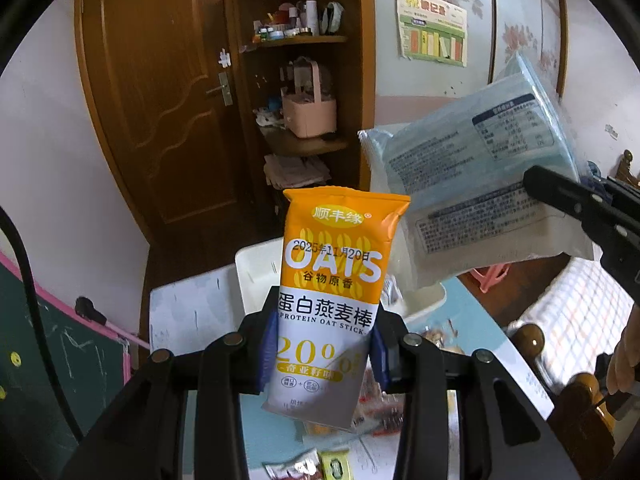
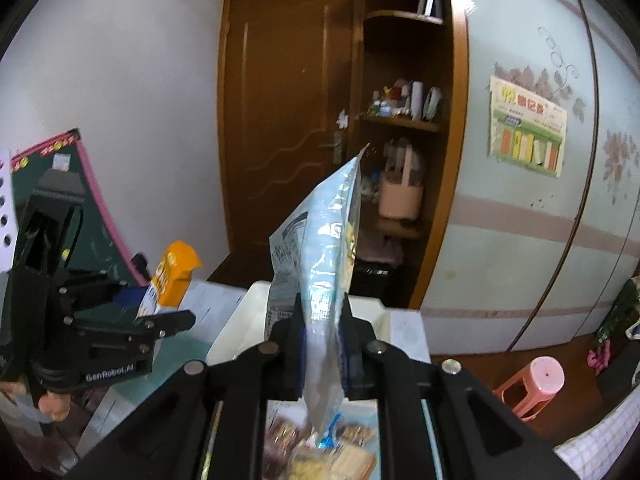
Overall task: Organize snacks
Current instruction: 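Lift both packages over the white bin and release them inside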
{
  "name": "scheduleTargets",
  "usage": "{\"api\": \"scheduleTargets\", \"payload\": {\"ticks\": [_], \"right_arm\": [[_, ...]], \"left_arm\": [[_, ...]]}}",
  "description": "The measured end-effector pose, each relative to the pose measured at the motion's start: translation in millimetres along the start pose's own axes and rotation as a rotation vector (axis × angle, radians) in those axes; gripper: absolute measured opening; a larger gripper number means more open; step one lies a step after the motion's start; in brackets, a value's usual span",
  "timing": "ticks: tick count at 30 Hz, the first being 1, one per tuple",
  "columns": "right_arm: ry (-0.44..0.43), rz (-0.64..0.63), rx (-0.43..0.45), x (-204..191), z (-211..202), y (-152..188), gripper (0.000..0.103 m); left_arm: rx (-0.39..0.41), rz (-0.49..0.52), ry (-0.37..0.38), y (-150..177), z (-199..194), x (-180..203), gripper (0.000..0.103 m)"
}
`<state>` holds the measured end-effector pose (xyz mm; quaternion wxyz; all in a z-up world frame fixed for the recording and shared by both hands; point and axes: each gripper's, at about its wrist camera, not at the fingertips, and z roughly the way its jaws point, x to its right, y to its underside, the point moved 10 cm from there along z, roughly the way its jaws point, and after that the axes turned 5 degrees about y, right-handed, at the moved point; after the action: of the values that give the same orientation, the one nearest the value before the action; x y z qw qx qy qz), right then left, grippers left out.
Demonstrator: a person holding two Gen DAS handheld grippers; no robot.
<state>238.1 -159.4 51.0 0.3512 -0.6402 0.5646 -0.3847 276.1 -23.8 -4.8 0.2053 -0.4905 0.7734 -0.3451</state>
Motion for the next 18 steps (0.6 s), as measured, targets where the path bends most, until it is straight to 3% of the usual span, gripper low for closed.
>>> {"api": "scheduleTargets", "payload": {"ticks": [9, 18], "right_arm": [[0.056, 0.024, -0.015, 17, 45, -40, 0.012], [0.071, 0.031, -0.055, 16, 77, -43, 0.012]], "left_arm": [[0.013, -0.035, -0.016, -56, 29, -16, 0.037], [-0.012, -0.082, -0.001, -67, 63, -26, 0.037]]}}
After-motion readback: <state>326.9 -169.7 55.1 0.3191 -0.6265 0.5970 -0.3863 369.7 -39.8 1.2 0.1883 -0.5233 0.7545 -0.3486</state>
